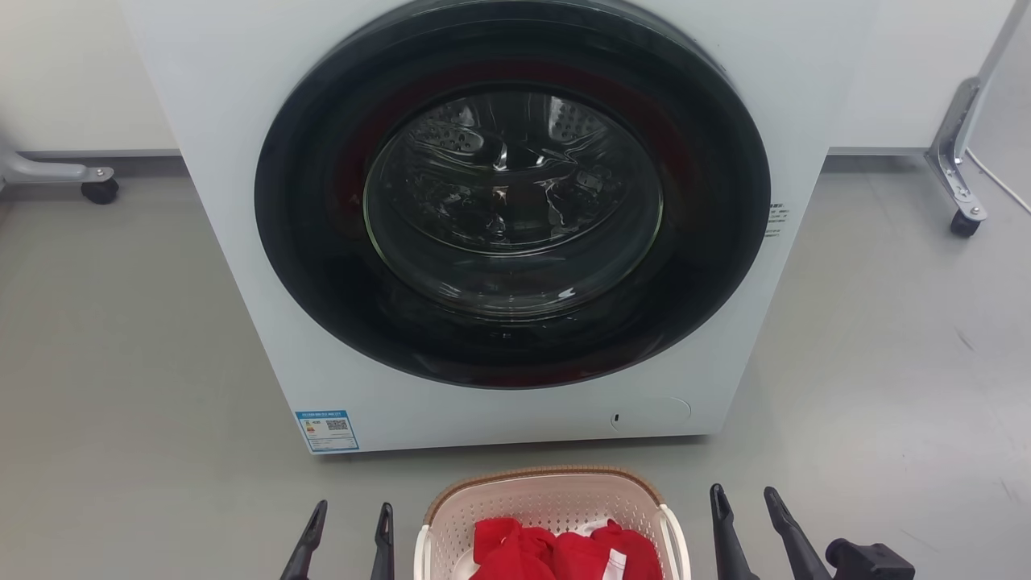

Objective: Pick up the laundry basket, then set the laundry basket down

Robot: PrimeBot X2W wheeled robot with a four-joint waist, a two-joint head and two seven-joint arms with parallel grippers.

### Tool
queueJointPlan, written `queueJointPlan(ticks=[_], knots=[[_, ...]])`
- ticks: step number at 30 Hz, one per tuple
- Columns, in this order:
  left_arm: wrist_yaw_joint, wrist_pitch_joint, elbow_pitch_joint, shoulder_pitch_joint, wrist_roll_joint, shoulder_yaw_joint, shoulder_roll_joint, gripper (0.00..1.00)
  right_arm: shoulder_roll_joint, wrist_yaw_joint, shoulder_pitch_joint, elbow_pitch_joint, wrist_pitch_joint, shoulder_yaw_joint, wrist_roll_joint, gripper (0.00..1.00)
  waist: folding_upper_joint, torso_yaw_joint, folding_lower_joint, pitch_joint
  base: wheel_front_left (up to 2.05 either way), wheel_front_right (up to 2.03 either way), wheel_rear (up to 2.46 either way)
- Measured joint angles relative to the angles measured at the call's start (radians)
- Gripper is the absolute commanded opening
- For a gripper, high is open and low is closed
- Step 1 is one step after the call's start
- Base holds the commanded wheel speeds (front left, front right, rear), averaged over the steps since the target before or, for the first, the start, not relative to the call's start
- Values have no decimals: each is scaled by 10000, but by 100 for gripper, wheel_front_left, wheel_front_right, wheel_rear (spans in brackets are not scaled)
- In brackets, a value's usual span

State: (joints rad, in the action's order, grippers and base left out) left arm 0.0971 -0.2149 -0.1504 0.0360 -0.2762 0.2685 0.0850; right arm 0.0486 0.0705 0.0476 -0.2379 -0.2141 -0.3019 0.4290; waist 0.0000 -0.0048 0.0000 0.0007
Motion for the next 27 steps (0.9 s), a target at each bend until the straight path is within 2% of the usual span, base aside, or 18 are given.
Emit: queueJointPlan(ticks=[10, 27], knots=[[267, -351, 242, 206, 1482, 322, 6, 100, 17, 148, -110, 151, -353, -357, -1321, 100, 0, -17, 0, -25, 0, 0, 0], [267, -351, 232, 319, 1459, 148, -96, 100, 15, 173, -169, 198, -353, -132, -1356, 100, 0, -22, 0, 37, 0, 0, 0]])
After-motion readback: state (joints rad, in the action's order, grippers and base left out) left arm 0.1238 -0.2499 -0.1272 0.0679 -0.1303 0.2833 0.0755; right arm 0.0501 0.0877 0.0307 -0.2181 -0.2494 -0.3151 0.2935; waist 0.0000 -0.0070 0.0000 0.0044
